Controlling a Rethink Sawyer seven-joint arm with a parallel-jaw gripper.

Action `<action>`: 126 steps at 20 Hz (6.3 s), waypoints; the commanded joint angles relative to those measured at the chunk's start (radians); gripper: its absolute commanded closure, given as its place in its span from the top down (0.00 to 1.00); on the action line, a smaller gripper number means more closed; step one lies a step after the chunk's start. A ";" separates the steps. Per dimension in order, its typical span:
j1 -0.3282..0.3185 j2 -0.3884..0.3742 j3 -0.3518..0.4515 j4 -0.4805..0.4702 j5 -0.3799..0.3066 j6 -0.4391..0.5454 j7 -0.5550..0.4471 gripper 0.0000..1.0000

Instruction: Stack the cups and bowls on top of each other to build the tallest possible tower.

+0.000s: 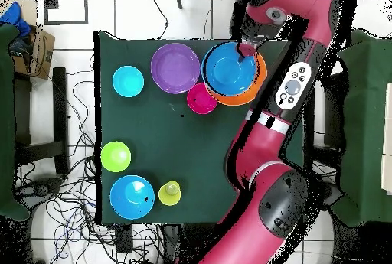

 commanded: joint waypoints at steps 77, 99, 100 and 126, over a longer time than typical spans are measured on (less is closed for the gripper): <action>-0.033 -0.063 -0.262 0.031 0.096 -0.067 -0.167 0.00; 0.016 -0.071 -0.387 0.139 0.299 -0.042 0.045 0.00; 0.017 -0.071 -0.393 0.140 0.307 -0.045 0.049 0.00; 0.015 -0.043 -0.539 0.162 0.558 -0.168 0.154 0.00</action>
